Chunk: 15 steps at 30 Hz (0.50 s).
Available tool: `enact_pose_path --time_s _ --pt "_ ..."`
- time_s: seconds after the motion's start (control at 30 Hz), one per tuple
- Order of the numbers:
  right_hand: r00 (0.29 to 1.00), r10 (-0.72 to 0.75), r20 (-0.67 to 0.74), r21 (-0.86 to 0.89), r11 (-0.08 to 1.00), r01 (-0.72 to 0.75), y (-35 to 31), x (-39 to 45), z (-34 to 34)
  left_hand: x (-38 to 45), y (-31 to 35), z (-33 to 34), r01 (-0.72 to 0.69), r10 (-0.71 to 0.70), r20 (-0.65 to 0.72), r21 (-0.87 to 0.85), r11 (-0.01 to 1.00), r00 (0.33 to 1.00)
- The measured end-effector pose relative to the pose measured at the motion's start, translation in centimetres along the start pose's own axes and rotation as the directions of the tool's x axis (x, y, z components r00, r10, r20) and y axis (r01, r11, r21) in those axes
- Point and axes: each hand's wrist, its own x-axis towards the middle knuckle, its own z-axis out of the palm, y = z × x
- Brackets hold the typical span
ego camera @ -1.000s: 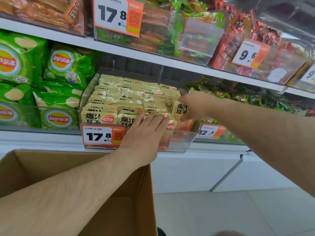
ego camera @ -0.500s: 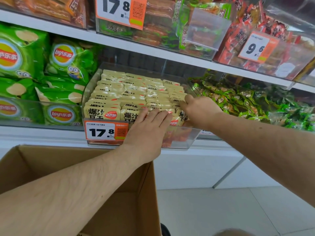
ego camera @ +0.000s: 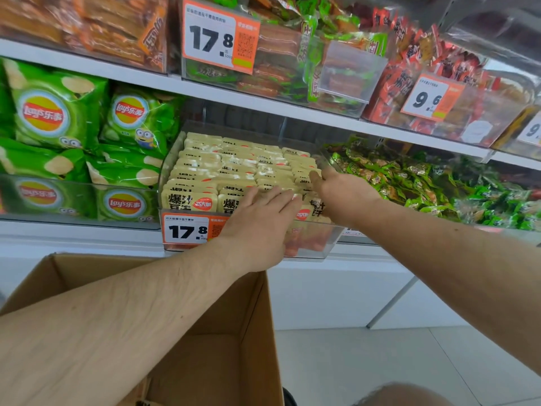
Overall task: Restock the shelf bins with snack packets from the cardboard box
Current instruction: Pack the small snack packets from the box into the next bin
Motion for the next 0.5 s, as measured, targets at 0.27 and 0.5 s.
enact_pose_path --time_s 0.27,0.5 --pt "0.784 -0.054 -0.618 0.413 0.826 0.383 -12.2 -5.7 -1.4 -11.4 -3.8 0.4 0.149 -0.143 0.042 -0.226 0.963 0.989" --pt "0.949 -0.309 0.065 0.725 0.668 0.168 -26.5 -5.7 5.0 -20.0 -9.6 6.3 0.458 -0.36 0.367 -0.229 0.859 0.858"
